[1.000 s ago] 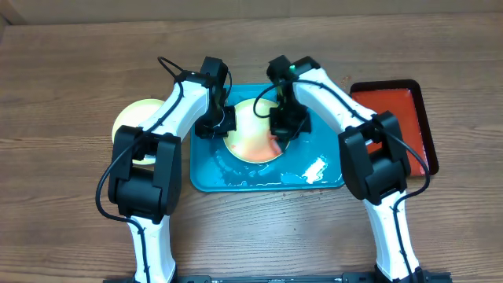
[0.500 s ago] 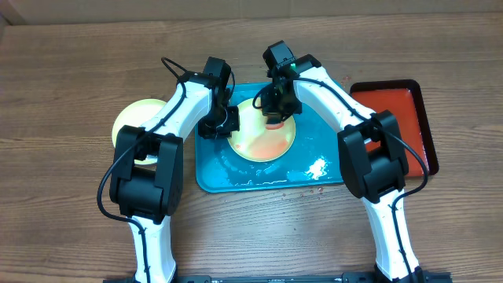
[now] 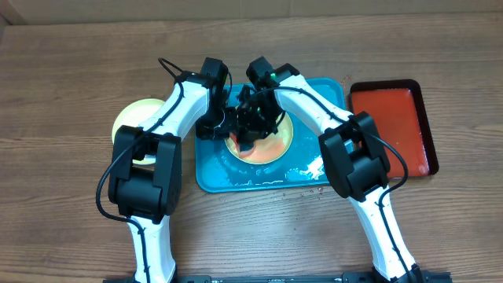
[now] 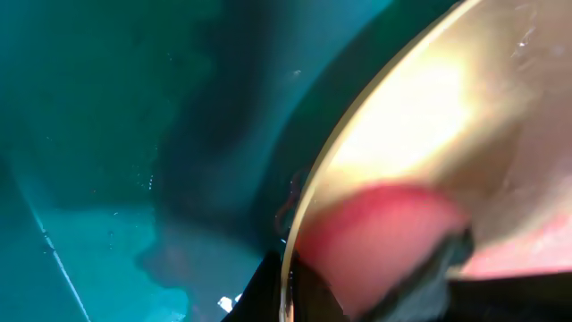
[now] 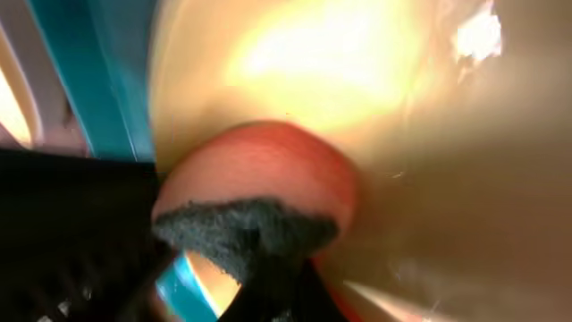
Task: Clean dirty plates on tray and stack at the side
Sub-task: 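Scrub second yellow plate with sponge while left gripper holds it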
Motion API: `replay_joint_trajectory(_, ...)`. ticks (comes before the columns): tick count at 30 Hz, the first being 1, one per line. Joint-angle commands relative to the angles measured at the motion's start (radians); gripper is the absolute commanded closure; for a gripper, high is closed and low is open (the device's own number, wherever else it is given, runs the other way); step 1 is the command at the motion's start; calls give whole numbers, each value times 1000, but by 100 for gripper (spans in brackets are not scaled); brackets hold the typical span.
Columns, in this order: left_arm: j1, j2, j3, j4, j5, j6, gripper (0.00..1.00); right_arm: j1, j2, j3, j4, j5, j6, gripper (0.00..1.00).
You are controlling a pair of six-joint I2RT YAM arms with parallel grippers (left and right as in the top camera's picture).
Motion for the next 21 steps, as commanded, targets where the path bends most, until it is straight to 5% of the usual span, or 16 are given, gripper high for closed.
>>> replay_joint_trajectory(1, -17, 20, -24, 13, -24, 15, 95, 16, 57, -24, -67, 94, -39, 96)
replay_joint_trajectory(16, -17, 20, -24, 11, -24, 14, 96, -68, -46, -27, -157, 863, 251, 96)
replay_joint_trajectory(21, -17, 20, -24, 13, -24, 14, 96, -62, -45, -28, -83, 937, 280, 96)
